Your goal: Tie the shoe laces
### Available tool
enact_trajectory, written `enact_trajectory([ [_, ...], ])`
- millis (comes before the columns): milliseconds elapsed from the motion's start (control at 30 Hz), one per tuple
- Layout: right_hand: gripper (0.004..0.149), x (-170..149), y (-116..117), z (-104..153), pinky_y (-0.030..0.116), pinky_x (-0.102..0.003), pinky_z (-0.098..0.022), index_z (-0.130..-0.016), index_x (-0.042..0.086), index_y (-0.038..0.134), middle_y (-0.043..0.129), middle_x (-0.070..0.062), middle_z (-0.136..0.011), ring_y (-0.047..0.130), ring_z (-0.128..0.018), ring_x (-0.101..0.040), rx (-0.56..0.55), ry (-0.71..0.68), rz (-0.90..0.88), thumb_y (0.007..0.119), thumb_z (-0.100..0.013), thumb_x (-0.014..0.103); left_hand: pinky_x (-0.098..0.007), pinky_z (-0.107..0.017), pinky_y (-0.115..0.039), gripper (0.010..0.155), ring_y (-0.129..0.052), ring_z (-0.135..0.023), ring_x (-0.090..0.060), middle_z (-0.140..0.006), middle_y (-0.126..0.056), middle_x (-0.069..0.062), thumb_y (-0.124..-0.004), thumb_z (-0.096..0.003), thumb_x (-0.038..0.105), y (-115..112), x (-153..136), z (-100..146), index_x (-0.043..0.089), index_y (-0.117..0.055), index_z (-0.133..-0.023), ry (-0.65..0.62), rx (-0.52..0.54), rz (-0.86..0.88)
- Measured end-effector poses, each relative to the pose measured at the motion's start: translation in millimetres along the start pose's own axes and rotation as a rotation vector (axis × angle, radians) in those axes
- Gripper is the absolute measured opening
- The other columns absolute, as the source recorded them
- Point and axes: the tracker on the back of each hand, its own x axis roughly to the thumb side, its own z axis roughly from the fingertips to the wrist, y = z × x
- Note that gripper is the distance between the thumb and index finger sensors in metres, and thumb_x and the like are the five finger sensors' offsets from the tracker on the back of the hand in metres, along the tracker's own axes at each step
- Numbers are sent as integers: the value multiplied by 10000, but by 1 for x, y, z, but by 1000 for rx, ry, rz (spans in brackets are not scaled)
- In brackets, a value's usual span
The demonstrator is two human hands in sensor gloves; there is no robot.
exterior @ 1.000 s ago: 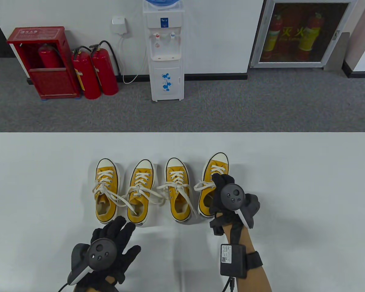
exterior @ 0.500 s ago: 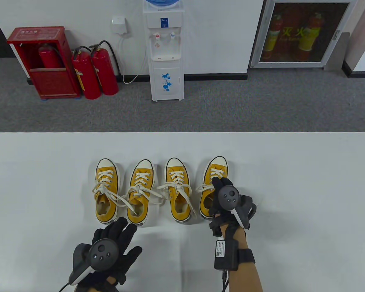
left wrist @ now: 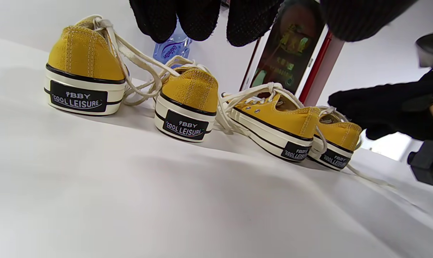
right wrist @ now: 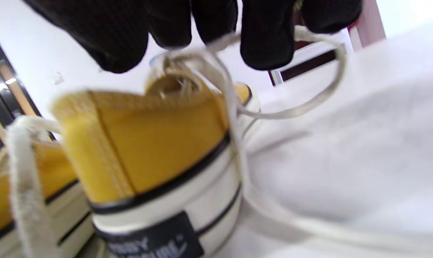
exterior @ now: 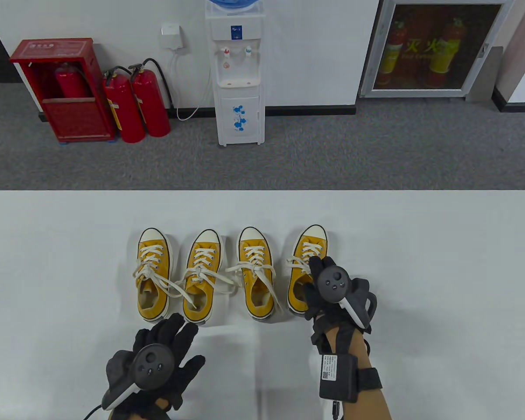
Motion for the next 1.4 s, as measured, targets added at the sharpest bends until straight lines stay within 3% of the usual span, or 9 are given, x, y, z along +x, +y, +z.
enact_trajectory([
  [200, 719, 17, -23, 28, 428, -694, -710, -1069, 231, 579, 406, -71, -1142, 553, -1043, -450, -19, -102, 39, 773, -438, 515, -774, -753, -348, 753, -493, -1155, -461, -1257, -434, -114, -679, -485, 649, -2, 4, 0, 303, -530, -1137, -9, -4, -25],
  [467, 810, 36, -32, 71, 344, -723, -721, -1094, 232, 531, 335, -63, -1163, 425, -1089, -472, -45, -228, 138, 750, -411, 608, -776, -753, -339, 753, -481, -1158, -462, -1258, -433, -111, -679, -485, 648, -3, 7, 0, 303, -528, -1136, -19, -1, -45],
  [1100, 833, 72, 10, 116, 327, -728, -715, -1098, 219, 498, 302, -70, -1160, 403, -1090, -471, 9, -430, 175, 737, -408, 621, -780, -753, -289, 776, -411, -1173, -462, -1266, -366, -105, -674, -484, 652, -14, 13, -2, 305, -475, -1148, -27, -34, -96],
  [1400, 838, 82, 18, 130, 332, -726, -713, -1098, 221, 490, 295, -69, -1159, 406, -1089, -467, 49, -495, 161, 729, -406, 630, -782, -745, -220, 800, -317, -1178, -468, -1269, -289, -104, -667, -483, 659, -20, 15, -3, 306, -420, -1157, -27, -66, -105],
])
